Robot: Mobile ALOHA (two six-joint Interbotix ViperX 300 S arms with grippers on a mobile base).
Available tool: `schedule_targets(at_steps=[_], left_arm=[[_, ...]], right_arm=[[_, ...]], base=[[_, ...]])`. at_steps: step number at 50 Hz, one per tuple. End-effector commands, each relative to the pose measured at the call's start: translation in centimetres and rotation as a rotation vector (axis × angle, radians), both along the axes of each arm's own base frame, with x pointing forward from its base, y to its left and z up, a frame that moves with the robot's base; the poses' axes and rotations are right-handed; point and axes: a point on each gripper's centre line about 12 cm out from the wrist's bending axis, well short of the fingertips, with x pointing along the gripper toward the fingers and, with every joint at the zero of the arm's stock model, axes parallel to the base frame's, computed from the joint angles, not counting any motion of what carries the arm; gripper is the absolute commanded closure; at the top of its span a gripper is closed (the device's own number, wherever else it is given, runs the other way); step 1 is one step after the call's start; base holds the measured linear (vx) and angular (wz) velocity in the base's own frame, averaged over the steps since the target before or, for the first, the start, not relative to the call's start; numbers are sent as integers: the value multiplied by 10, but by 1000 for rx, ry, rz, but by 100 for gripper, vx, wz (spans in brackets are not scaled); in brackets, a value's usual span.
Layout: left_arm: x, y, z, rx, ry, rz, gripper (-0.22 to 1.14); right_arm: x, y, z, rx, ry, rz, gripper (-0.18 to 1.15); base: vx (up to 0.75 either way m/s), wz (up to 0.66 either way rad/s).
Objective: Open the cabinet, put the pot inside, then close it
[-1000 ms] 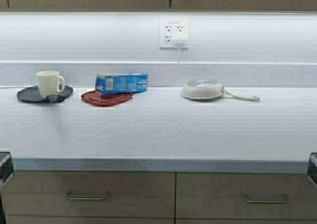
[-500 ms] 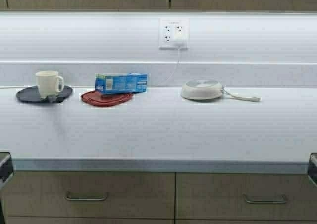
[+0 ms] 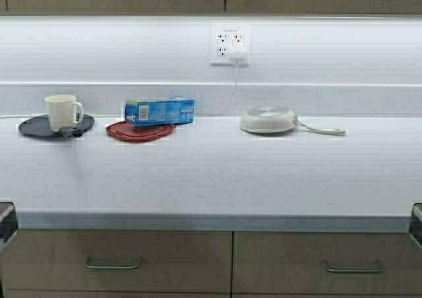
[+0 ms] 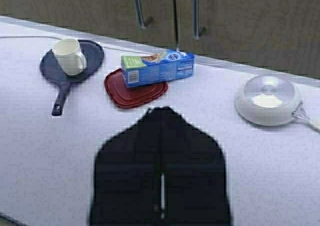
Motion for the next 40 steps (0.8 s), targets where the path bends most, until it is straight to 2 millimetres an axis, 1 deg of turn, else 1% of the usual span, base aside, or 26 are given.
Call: schedule_targets(at_steps=[1, 40], left_arm=[[-1, 0, 7, -11, -19, -1, 88], [0, 0, 4, -10, -17, 0, 88]], right_arm=[[-1, 0, 7, 11, -24, 3, 90], [3, 2, 0, -3, -3, 4, 90]], base=[[1, 0], [1, 0]])
